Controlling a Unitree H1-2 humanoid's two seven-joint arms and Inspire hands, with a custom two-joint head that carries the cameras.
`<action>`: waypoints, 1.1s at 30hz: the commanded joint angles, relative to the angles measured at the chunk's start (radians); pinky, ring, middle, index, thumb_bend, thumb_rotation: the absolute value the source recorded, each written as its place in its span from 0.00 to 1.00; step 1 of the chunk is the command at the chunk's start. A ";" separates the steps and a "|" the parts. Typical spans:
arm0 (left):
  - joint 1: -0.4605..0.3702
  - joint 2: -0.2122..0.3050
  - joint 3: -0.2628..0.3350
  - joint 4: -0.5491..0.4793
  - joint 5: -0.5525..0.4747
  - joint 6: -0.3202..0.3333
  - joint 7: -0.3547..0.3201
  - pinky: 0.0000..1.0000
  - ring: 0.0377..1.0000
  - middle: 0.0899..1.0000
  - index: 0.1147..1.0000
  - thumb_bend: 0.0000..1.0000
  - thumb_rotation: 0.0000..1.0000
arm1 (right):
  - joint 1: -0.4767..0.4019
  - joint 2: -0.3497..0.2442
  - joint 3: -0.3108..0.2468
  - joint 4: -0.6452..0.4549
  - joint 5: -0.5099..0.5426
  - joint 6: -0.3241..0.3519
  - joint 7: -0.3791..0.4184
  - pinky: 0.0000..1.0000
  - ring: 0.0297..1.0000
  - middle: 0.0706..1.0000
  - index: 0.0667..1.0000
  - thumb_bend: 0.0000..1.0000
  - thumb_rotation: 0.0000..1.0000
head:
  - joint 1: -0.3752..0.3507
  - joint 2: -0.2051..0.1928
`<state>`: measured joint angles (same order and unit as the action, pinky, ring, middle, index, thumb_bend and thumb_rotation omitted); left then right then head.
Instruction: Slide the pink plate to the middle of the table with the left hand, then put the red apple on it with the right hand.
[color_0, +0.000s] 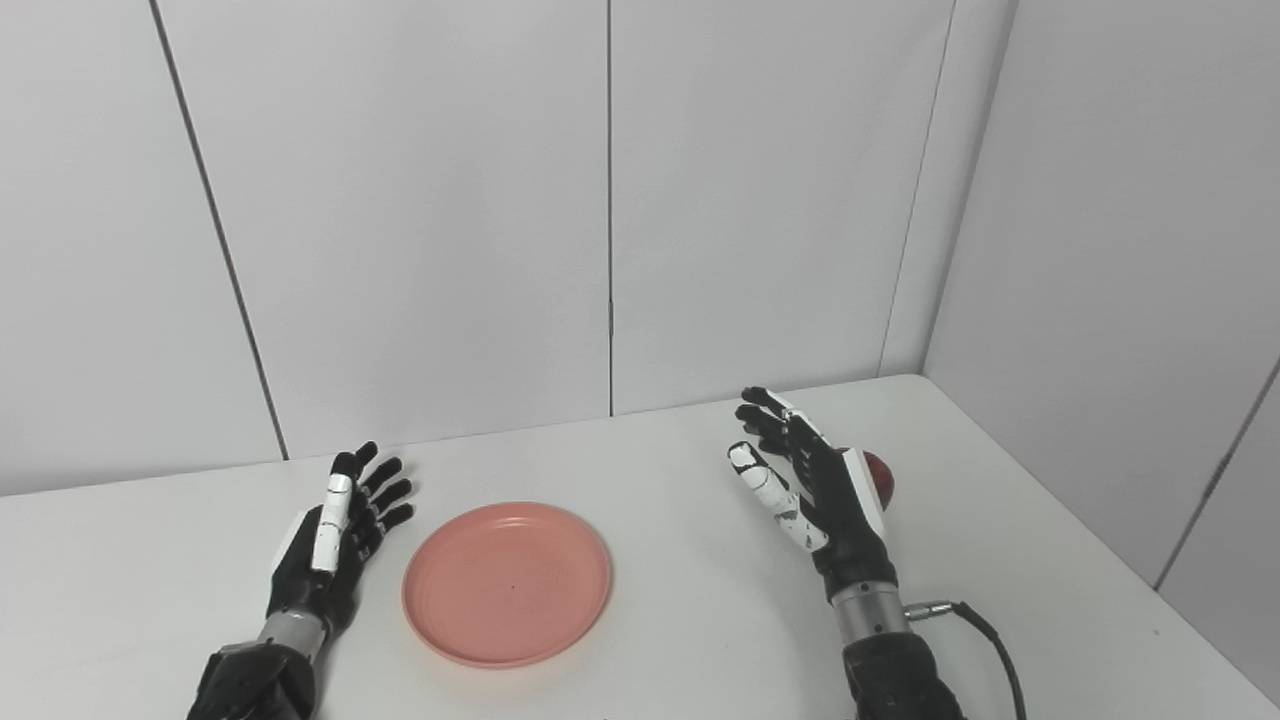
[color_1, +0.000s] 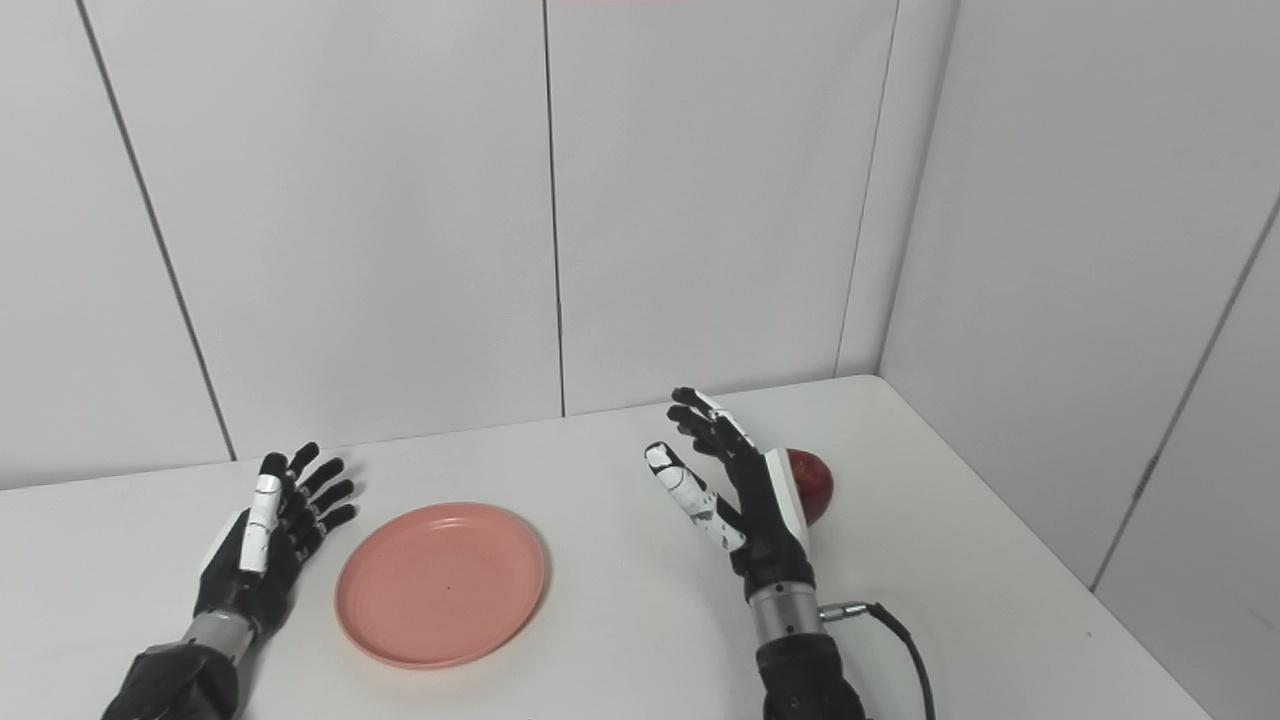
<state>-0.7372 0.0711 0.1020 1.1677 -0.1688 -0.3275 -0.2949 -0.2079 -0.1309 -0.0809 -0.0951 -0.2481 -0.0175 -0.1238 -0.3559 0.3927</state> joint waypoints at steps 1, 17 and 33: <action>0.093 0.015 -0.001 0.088 0.005 0.094 0.011 0.86 0.89 0.92 0.97 0.71 0.95 | -0.051 -0.018 -0.004 -0.035 -0.010 -0.055 -0.013 0.77 0.78 0.77 0.78 0.81 0.85 | 0.000 0.001; 0.094 0.015 -0.005 0.077 0.008 0.100 0.011 0.87 0.89 0.92 0.98 0.72 0.95 | -0.110 -0.168 0.027 0.008 -0.296 -0.015 -0.055 0.71 0.77 0.78 0.77 0.89 0.93 | -0.003 0.008; 0.091 0.020 -0.002 0.084 0.009 0.107 0.003 0.86 0.88 0.92 0.98 0.72 0.95 | -0.121 -0.296 0.070 0.081 -0.601 0.059 -0.065 0.77 0.76 0.75 0.73 0.87 0.90 | -0.003 0.014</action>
<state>-0.7369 0.0853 0.1045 1.1696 -0.1687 -0.3275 -0.3051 -0.2780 -0.3919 -0.0058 -0.0047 -0.8141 0.0176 -0.1656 -0.3590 0.4065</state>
